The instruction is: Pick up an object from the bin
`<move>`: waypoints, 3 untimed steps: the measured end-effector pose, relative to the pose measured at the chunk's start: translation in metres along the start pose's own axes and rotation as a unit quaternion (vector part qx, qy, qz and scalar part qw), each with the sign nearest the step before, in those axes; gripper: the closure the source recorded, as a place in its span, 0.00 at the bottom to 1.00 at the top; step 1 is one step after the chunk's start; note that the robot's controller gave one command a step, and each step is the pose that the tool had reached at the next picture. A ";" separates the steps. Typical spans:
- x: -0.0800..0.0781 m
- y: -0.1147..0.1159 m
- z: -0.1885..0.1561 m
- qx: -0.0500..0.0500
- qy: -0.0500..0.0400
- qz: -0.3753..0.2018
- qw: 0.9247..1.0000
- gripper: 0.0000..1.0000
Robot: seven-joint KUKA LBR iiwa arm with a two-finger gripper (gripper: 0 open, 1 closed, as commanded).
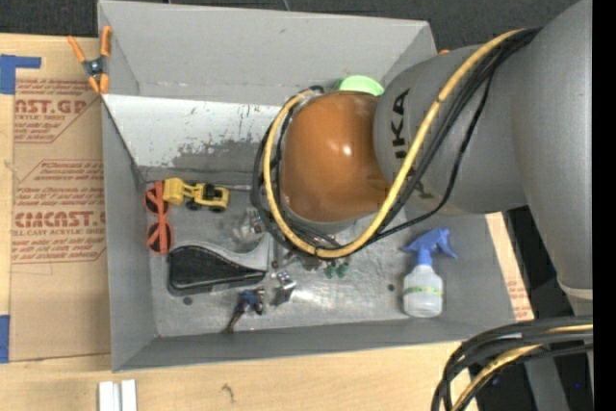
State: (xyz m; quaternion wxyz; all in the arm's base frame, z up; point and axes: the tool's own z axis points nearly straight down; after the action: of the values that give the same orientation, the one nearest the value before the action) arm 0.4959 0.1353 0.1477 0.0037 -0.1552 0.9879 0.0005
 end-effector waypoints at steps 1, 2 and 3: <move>-0.041 0.027 0.055 0.006 -0.003 -0.106 0.994 1.00; -0.041 0.027 0.055 0.006 -0.004 -0.106 0.994 1.00; -0.037 0.025 0.054 0.004 -0.010 -0.105 0.994 1.00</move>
Offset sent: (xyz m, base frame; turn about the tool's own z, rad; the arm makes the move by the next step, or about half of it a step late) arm 0.0000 0.0000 0.0000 0.0000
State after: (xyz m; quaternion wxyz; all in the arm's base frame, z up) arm 0.5238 0.1710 0.0941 0.0147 -0.2584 0.9659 -0.0022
